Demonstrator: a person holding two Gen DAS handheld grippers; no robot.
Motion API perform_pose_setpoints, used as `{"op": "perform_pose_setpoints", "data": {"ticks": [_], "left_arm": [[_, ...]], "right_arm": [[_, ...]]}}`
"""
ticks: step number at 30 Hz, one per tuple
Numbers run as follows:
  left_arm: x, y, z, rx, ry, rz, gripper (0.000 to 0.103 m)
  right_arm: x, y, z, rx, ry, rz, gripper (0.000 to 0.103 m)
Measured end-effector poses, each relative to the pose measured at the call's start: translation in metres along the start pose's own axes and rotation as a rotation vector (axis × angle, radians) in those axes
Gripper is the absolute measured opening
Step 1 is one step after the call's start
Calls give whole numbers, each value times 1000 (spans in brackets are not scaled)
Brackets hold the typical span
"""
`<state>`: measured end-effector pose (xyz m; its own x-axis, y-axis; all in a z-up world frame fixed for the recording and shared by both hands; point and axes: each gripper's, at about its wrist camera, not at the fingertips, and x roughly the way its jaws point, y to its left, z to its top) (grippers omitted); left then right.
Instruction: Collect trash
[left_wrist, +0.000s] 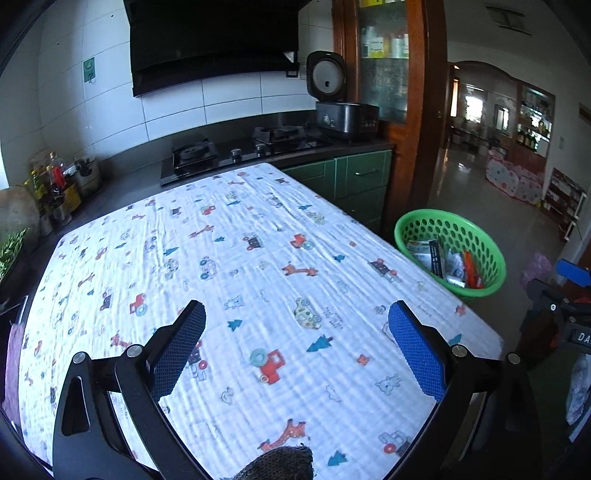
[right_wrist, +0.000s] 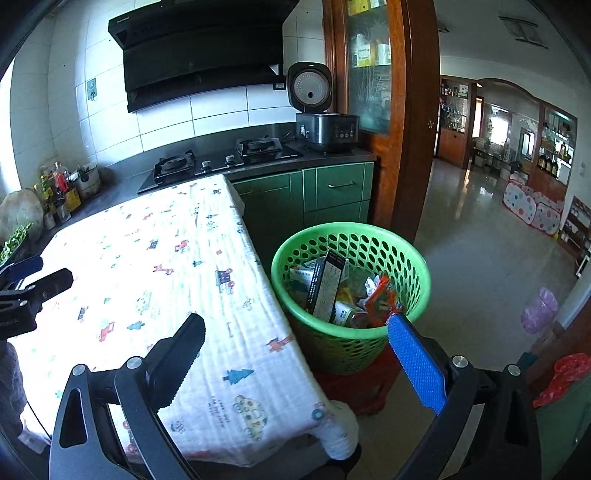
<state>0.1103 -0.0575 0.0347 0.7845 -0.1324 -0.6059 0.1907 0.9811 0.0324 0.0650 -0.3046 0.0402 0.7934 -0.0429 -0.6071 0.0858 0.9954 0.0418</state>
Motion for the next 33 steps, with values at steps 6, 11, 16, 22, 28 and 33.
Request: {"op": "perform_pose_setpoints", "data": {"ticks": [6,11,16,22,28,33], "left_arm": [[-11,10,-13,0,-22,56,98],[-18,11,-17,2,-37,63,98],[-23,8,-21,4,-42,58,98],[-26,6,-25,3,-39,53,98],[-29,6,-28,6,-39,55,98],[-31,8,-29,-7,-38,57,98]], "right_arm": [[-8,8,-4,2,-4,9,96],[-16,13,-7,15,-15,25,96],[-22,20,-8,0,-28,26,96],[-24,24,-13,-12,-28,17,96],[-27,27,-17,-18,-31,14,96],[-28,31,-21,-37,-33,-2,96]]}}
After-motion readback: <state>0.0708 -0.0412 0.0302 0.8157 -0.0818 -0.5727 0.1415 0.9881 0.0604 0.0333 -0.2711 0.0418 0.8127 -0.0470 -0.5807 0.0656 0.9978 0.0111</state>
